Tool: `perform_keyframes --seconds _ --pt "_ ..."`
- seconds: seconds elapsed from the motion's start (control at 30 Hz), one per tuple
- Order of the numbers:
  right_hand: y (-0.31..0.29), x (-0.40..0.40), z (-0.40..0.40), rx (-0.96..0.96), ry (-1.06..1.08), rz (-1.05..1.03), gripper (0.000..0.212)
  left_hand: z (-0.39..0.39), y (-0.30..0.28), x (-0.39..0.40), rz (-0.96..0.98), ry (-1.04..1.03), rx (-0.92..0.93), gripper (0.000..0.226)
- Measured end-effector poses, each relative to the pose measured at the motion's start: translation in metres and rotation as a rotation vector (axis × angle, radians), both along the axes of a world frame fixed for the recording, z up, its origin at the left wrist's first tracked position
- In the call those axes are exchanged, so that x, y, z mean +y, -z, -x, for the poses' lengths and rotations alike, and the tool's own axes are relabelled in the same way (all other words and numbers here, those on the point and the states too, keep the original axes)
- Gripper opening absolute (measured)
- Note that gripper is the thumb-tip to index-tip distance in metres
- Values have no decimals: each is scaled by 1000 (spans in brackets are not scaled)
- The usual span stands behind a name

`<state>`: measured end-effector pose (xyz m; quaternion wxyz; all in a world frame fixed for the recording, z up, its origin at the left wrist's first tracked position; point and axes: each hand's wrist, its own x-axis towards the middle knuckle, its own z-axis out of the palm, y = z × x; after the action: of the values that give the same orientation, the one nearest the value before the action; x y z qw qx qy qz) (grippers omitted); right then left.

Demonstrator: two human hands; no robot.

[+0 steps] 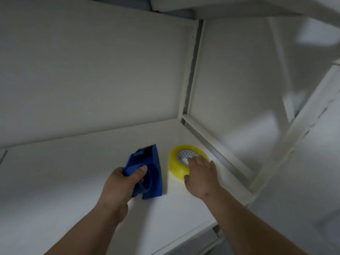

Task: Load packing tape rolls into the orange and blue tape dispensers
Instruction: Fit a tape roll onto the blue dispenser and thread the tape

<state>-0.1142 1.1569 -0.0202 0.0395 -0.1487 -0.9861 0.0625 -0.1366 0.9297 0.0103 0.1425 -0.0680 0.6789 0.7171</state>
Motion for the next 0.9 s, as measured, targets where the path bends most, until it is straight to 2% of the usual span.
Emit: perform_keyframes --seconds 0.07,0.23,0.37,0.43,0.57,0.6,0.67,0.8,0.9 --pt "4 3 9 -73 -1 -12 62 0 0 -1 3 -33 -2 29" --pt "5 2 20 -117 -18 -41 52 1 -2 -5 28 -36 37 29" --pt "-4 0 19 -84 -7 57 47 -2 -6 -5 22 -44 63 32" --pt "-14 -1 16 -9 4 253 46 -4 -8 -5 12 -57 79 31" --pt "-40 -12 0 154 -22 1113 30 -8 -12 -9 -57 -96 94 24" --pt "-46 -16 -5 161 -33 1261 25 -10 -13 -10 -89 -112 89 25" --pt "-53 -24 -12 155 -80 1442 19 -13 -15 -14 -131 -154 79 24" --pt "-61 -49 -21 174 -164 1650 17 -22 -16 -32 -117 -230 129 19" --pt "-68 -74 -27 171 -184 1741 26 -25 -18 -52 -72 -269 167 25"
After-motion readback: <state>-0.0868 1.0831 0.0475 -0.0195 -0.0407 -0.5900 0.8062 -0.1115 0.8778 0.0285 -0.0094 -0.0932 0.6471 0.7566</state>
